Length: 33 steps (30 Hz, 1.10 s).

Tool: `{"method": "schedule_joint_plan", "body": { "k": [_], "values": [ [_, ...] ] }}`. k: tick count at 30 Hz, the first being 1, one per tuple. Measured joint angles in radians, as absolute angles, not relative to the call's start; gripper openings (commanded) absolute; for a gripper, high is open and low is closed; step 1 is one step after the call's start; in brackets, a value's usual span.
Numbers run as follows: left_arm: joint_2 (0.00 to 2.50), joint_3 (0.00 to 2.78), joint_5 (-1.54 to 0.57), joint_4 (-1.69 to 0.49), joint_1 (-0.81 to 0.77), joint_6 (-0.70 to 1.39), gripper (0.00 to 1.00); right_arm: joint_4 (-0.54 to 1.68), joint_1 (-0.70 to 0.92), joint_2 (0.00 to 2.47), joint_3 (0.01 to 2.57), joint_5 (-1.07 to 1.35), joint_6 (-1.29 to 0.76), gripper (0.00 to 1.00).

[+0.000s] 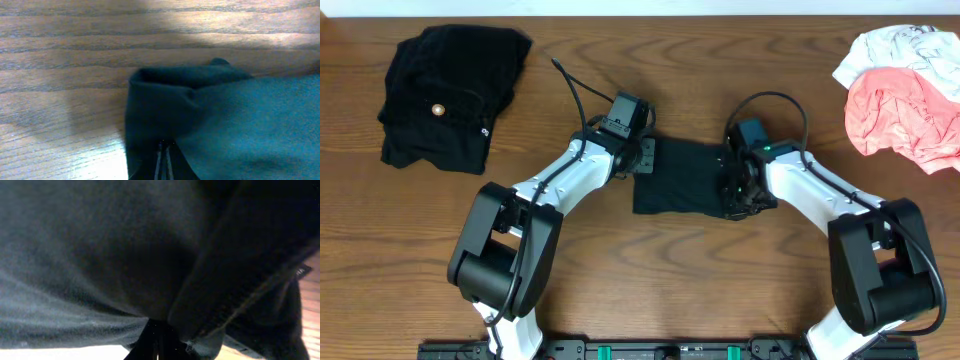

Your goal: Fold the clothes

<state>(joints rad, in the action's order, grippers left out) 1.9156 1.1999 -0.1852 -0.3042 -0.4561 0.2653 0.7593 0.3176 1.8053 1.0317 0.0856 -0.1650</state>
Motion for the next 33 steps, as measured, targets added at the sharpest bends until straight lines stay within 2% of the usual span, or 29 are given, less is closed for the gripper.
{"method": "schedule_joint_plan", "body": {
  "k": [11, 19, 20, 21, 22, 23, 24, 26, 27, 28, 29, 33],
  "values": [
    [1.916, 1.2, -0.185, -0.304, -0.456, 0.266, 0.06, 0.807, 0.295, 1.776, 1.05, 0.029, -0.184, 0.01],
    [1.916, 1.2, -0.185, -0.304, -0.456, 0.266, 0.06, 0.82, 0.295, 1.574, 1.094, -0.002, -0.187, 0.01],
    [1.916, 1.2, -0.185, -0.304, -0.456, 0.266, 0.06, 0.819, 0.295, 1.55, 1.096, -0.013, -0.187, 0.05],
    [1.916, 1.2, -0.185, -0.304, -0.456, 0.266, 0.1, 0.819, 0.295, 1.523, 1.098, -0.028, -0.191, 0.07],
    [1.916, 1.2, -0.185, -0.304, -0.456, 0.264, 0.29, 0.819, 0.295, 1.503, 1.098, -0.042, -0.194, 0.1],
    [1.916, 1.2, -0.185, -0.304, -0.456, 0.263, 0.43, 0.819, 0.295, 1.488, 1.098, -0.053, -0.196, 0.15],
    [1.916, 1.2, -0.186, -0.304, -0.456, 0.266, 0.52, 0.819, 0.295, 1.478, 1.098, -0.061, -0.199, 0.23],
    [1.916, 1.2, -0.186, -0.305, -0.455, 0.265, 0.71, 0.821, 0.294, 1.471, 1.098, -0.076, -0.199, 0.26],
    [1.916, 1.2, -0.187, -0.306, -0.453, 0.266, 0.85, 0.823, 0.294, 1.471, 1.098, -0.079, -0.2, 0.3],
    [1.916, 1.2, -0.189, -0.307, -0.45, 0.271, 0.94, 0.824, 0.293, 1.471, 1.098, -0.083, -0.198, 0.39],
    [1.916, 1.2, -0.189, -0.307, -0.447, 0.27, 0.98, 0.825, 0.293, 1.471, 1.098, -0.085, -0.204, 0.41],
    [1.914, 1.2, -0.239, -0.302, -0.411, 0.273, 0.98, 0.826, 0.293, 1.471, 1.098, -0.087, -0.202, 0.55]
  ]
}}
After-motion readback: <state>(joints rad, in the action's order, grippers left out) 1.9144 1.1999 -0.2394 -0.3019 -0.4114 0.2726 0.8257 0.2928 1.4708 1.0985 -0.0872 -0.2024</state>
